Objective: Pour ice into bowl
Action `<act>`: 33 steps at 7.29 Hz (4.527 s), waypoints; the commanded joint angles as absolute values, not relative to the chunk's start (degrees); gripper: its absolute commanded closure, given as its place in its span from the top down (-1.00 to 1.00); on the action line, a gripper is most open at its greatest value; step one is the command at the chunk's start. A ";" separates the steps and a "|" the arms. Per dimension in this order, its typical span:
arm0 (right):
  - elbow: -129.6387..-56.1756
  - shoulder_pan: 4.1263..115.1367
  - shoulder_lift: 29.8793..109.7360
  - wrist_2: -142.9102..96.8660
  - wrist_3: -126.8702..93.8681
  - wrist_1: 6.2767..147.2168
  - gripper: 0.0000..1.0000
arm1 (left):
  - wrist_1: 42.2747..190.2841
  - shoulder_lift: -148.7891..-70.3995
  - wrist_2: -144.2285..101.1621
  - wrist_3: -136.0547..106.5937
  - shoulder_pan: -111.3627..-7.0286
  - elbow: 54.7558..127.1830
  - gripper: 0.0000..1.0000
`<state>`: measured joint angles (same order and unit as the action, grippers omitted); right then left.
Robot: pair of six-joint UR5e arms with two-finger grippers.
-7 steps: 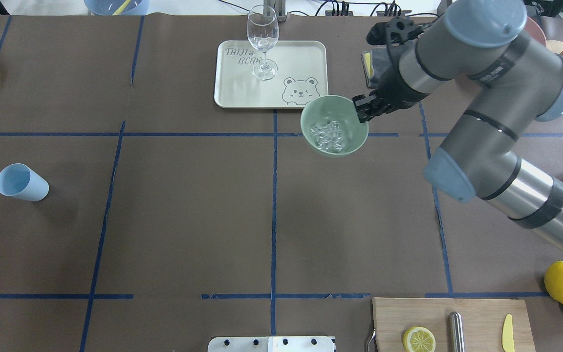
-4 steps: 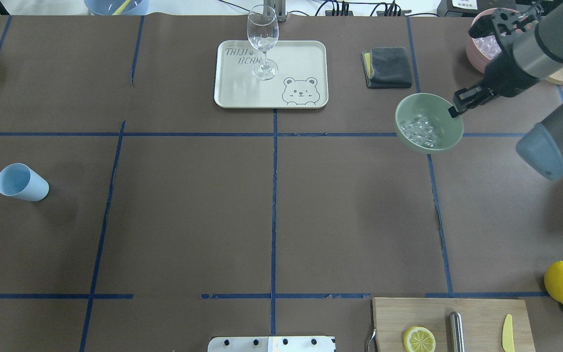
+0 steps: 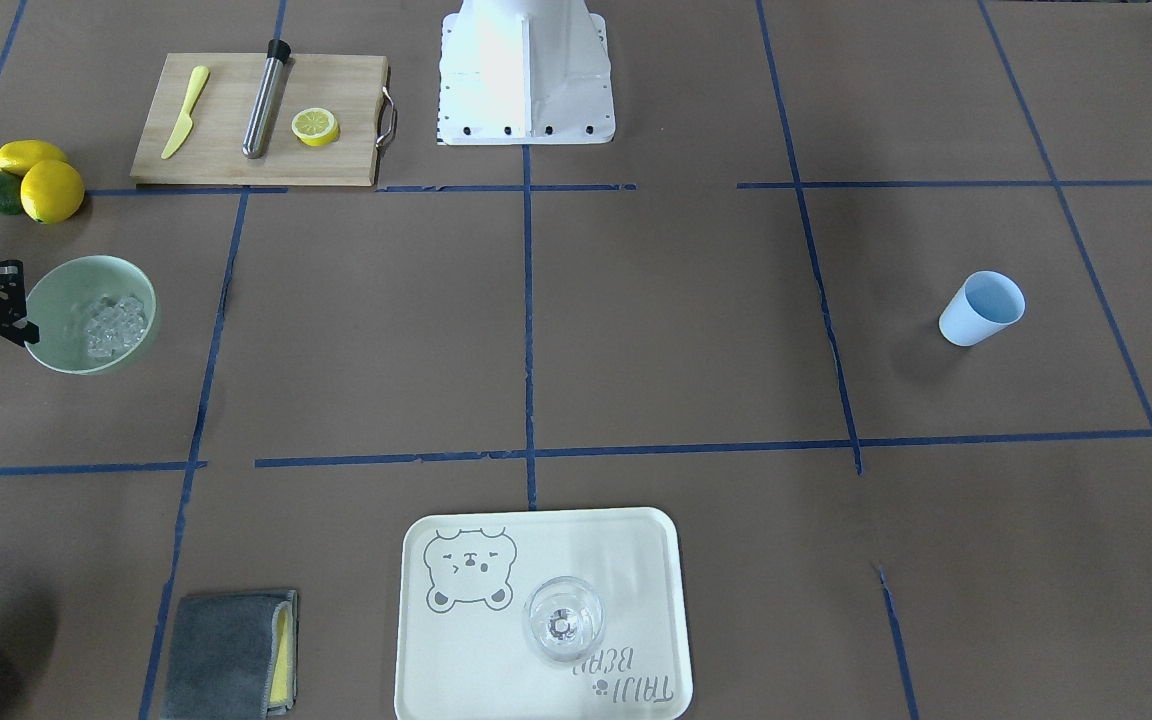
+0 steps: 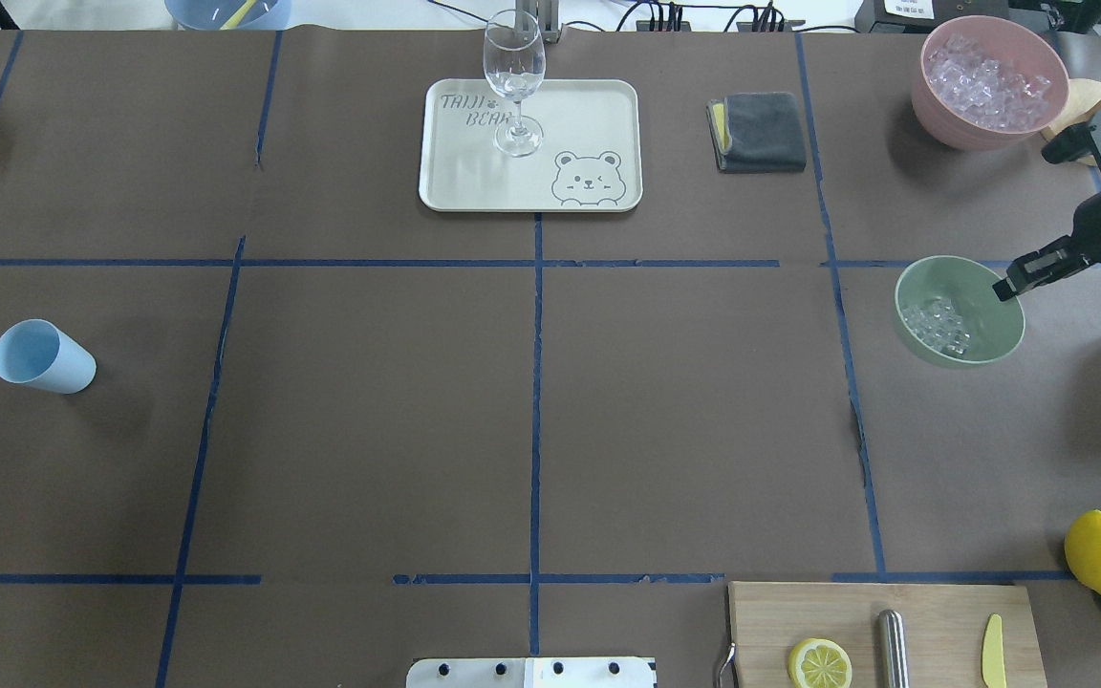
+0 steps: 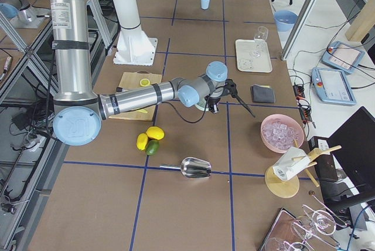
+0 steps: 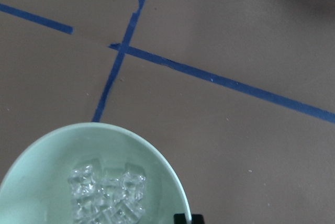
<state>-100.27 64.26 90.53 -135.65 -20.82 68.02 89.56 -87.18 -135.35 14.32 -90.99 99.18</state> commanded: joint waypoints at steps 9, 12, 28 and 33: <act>-88.68 67.64 91.67 -132.63 -26.02 49.10 1.00 | 89.65 -87.19 -135.44 14.33 -90.97 99.05 1.00; -88.86 82.65 90.70 -132.71 -6.05 64.37 1.00 | 89.65 -86.58 -135.35 14.41 -91.05 99.05 1.00; -96.33 90.79 97.03 -133.51 1.50 83.94 1.00 | 89.82 -83.23 -136.05 14.85 -91.05 98.35 1.00; -96.33 90.18 97.03 -133.51 1.49 83.85 1.00 | 89.74 -83.23 -136.05 14.85 -91.05 98.53 1.00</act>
<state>-96.33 90.29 97.03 -133.51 1.49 83.87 89.74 -83.23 -136.05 14.85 -91.06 98.52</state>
